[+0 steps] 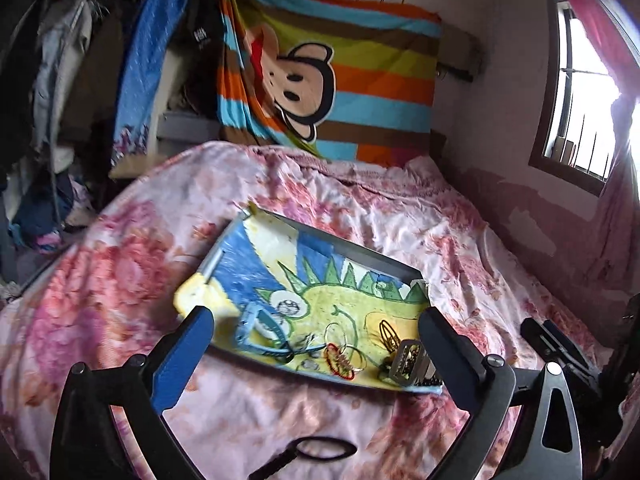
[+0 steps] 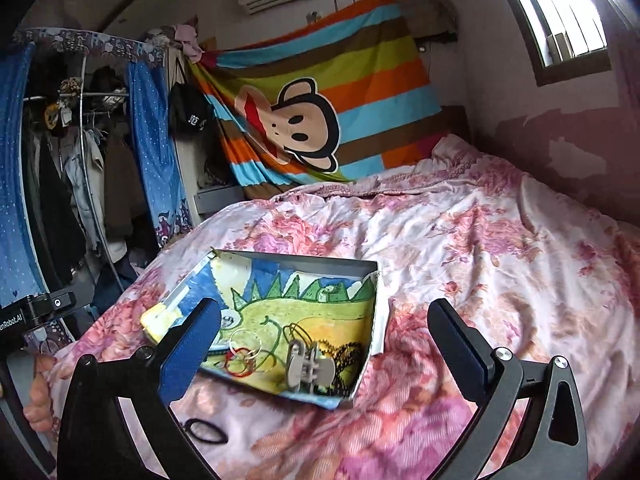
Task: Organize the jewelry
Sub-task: 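Move both tools back toward the black hair band on the cover, then grip the black band's bead end with the left tool while the right tool grips its loop, then carry the black hair band into the tray and open both tools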
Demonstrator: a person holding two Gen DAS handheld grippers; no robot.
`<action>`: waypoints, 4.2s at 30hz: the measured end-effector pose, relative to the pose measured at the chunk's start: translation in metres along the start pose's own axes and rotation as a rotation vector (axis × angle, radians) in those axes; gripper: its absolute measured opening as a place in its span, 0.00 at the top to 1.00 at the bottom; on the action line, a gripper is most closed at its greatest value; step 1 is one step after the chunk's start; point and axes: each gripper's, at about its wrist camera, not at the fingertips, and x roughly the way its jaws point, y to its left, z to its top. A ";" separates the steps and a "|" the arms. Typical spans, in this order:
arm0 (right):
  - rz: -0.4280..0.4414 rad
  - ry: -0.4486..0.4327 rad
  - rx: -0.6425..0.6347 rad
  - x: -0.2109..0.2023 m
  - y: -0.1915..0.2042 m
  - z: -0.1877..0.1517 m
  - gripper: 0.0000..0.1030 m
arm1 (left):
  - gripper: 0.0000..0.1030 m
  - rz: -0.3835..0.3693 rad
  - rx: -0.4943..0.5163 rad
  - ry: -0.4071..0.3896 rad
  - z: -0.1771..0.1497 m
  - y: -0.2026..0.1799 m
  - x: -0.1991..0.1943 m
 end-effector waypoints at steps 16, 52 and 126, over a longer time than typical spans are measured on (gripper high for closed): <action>0.012 0.065 -0.183 -0.081 0.058 -0.060 0.02 | 0.00 0.003 0.115 -0.008 -0.079 0.027 -0.071; 0.003 0.308 -0.247 -0.062 0.074 -0.105 0.02 | 0.00 0.127 0.175 0.191 -0.113 0.056 -0.065; 0.363 0.469 -0.140 0.096 0.082 -0.117 0.96 | 0.87 -0.128 0.229 0.457 -0.106 0.046 0.063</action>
